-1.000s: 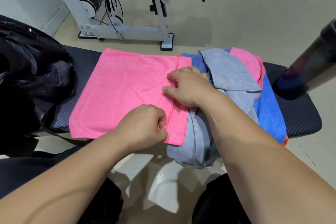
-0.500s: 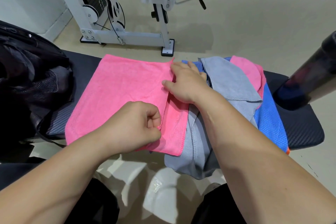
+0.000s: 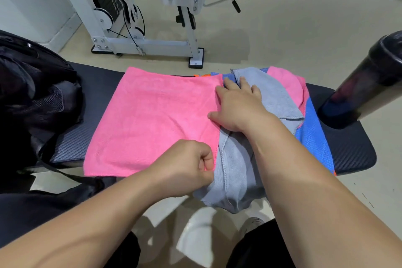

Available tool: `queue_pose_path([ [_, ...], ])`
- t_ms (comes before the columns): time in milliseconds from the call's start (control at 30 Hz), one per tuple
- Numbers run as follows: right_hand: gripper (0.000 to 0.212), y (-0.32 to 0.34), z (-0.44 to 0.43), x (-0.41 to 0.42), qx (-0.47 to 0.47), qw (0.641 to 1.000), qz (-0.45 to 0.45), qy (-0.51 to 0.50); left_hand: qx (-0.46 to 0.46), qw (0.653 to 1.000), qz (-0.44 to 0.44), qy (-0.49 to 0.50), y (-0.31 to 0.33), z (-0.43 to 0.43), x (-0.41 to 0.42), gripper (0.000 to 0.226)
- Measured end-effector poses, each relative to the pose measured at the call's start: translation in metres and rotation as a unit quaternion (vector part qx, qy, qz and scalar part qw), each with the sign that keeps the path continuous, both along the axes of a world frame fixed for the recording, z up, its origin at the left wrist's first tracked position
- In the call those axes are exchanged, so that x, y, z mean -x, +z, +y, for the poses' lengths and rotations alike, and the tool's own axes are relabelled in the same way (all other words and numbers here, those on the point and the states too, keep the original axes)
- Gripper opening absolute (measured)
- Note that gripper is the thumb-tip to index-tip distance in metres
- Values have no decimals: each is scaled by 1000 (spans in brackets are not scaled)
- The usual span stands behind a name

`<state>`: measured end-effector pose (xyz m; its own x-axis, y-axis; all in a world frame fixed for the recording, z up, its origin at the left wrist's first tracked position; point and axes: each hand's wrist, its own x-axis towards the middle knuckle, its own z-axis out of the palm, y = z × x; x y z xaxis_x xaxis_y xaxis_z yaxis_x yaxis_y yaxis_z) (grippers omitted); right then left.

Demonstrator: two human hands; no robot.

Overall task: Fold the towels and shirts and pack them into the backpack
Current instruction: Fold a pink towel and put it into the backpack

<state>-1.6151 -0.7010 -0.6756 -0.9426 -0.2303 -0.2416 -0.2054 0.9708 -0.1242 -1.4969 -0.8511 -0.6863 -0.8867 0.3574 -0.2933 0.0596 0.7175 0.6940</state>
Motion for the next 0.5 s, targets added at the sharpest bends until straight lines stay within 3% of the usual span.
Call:
queue_pose_path([
  [67, 73, 2, -7, -4, 19, 998, 49, 17, -43, 999, -9, 22, 6, -5, 1, 16],
  [133, 68, 4, -19, -11, 37, 994, 87, 56, -67, 994, 43, 78, 10, -17, 8, 15],
  [233, 71, -6, -39, -25, -5, 992, 64, 109, -21, 973, 175, 151, 8, -48, 26, 19],
  [300, 79, -16, -47, -34, -62, 989, 29, 130, 75, 966, 207, 132, 0, -73, 35, 34],
  [400, 95, -19, -54, -43, -129, 979, 3, 159, 296, 947, 97, 73, -14, -95, 35, 72],
  [500, 128, -11, -54, -51, -172, 970, -46, 166, 325, 944, 0, 62, -17, -99, 28, 87],
])
